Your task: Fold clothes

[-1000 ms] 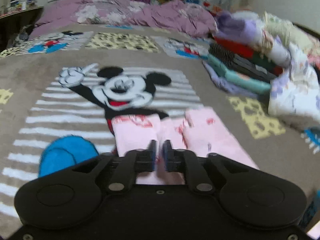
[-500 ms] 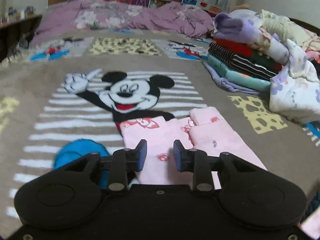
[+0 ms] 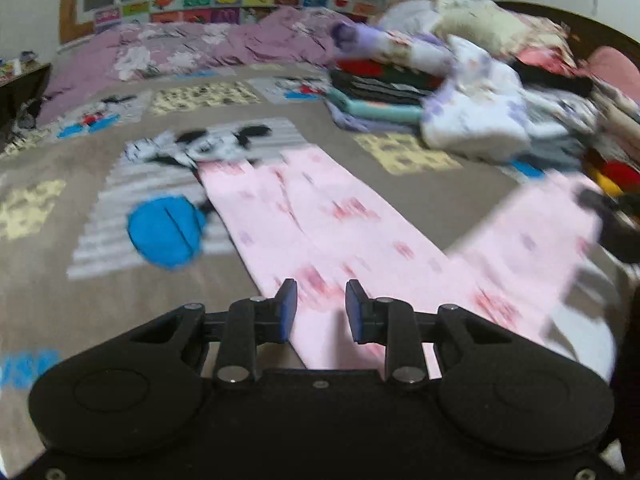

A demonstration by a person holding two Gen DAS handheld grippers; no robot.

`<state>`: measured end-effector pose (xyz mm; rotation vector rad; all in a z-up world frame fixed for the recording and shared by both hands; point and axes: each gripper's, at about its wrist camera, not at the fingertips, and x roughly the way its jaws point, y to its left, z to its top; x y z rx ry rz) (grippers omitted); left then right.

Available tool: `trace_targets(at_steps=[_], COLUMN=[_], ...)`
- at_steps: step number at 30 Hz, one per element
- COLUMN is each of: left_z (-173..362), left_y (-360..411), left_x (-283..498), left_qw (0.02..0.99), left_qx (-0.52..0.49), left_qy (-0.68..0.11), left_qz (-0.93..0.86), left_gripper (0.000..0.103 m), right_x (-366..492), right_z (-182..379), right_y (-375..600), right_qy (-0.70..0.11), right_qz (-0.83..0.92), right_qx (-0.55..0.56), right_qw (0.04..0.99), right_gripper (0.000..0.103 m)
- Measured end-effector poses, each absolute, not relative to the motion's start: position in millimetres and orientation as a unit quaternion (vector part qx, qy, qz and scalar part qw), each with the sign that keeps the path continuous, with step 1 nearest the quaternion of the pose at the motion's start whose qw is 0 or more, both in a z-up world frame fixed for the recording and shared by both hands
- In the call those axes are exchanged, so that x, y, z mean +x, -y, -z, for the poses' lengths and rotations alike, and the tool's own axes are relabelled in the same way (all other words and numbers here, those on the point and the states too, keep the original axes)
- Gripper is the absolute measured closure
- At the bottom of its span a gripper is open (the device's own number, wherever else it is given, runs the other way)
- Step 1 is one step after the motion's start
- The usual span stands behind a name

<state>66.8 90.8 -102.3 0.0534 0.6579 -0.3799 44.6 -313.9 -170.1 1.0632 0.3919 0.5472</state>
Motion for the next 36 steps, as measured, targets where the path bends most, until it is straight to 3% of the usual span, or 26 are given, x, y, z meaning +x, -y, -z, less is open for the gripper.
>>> trace_targets(at_steps=[4,9,14,21,23,25,36], left_z=[131,119,134,123,124,127,140], left_y=[-74,-76,-65,-67,-65,-62,-58], left_x=[39,14,6,-9,-12,-16,-25], left_qw=[0.917,0.932,0.923,0.922,0.917,0.912,0.891], left_qx=[0.075,0.069,0.112,0.106,0.113,0.126,0.142], left_qy=[-0.341,-0.298,-0.307,-0.267,-0.261,-0.257,-0.267], left_qz=[0.192,0.195,0.202,0.260,0.279,0.294,0.337], left_gripper=[0.078,0.078,0.078,0.078,0.073,0.045,0.045], right_x=[45,49,50,52,57,63,114], right_z=[174,181,184,158,148,136,76], right_y=[317,315,314,303,296,289,242], right_qy=[-0.181,-0.187,-0.193,-0.210,-0.218,-0.227,-0.260], right_qz=[-0.233,-0.210,-0.195,-0.172,-0.169,-0.167,-0.165], right_qx=[0.498,0.490,0.489,0.474,0.468,0.459,0.404], right_qw=[0.816,0.825,0.828,0.837,0.840,0.842,0.861], right_gripper=[0.092,0.092,0.092,0.092,0.092,0.092,0.092])
